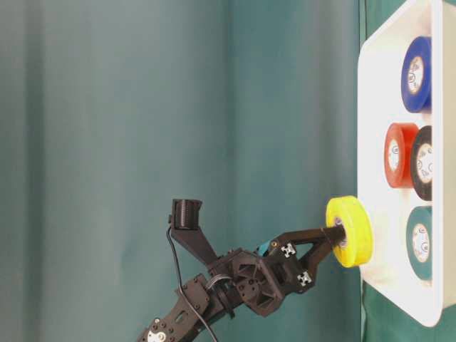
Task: Put the tape into the white case with the left arm.
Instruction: 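Open the left gripper to release the yellow tape, then withdraw the left gripper back to the left side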
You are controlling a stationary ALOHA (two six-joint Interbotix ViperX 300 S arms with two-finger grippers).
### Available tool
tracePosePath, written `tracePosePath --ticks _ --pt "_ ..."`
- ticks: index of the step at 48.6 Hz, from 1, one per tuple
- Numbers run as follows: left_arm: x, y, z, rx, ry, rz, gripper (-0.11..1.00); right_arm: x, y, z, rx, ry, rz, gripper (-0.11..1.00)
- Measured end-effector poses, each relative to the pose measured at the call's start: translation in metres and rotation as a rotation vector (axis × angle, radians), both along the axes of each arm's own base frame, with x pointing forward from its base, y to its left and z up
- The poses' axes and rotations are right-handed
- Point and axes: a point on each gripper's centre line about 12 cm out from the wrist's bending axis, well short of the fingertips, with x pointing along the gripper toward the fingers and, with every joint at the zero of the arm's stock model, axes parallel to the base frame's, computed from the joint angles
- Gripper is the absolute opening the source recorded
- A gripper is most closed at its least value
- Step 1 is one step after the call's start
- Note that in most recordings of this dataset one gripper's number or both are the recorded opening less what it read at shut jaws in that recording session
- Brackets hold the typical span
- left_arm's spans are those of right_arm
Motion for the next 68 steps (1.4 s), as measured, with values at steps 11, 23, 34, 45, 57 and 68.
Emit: tracePosePath --ticks 11,23,34,45,57,68 --pt "-0.002 0.001 -0.003 0.001 -0.004 0.005 0.26 0.000 0.000 0.001 0.000 -0.002 0.000 -0.09" --pt "-0.007 0.000 -0.010 -0.007 0.012 0.009 0.91 0.000 0.000 0.001 0.000 -0.003 0.000 -0.09" --pt "-0.011 -0.006 -0.009 -0.009 0.013 0.003 0.90 0.000 0.000 0.000 0.001 0.000 -0.001 -0.09" --pt "-0.023 -0.027 0.012 0.010 -0.028 -0.029 0.90 0.000 0.000 0.000 0.000 -0.002 0.000 -0.09" --pt "-0.041 -0.066 0.028 0.026 -0.064 -0.110 0.90 0.000 0.000 0.000 0.000 -0.002 0.000 -0.09" --pt "-0.061 -0.099 0.036 0.033 -0.093 -0.184 0.90 0.000 0.000 0.000 0.000 -0.002 0.000 -0.09"
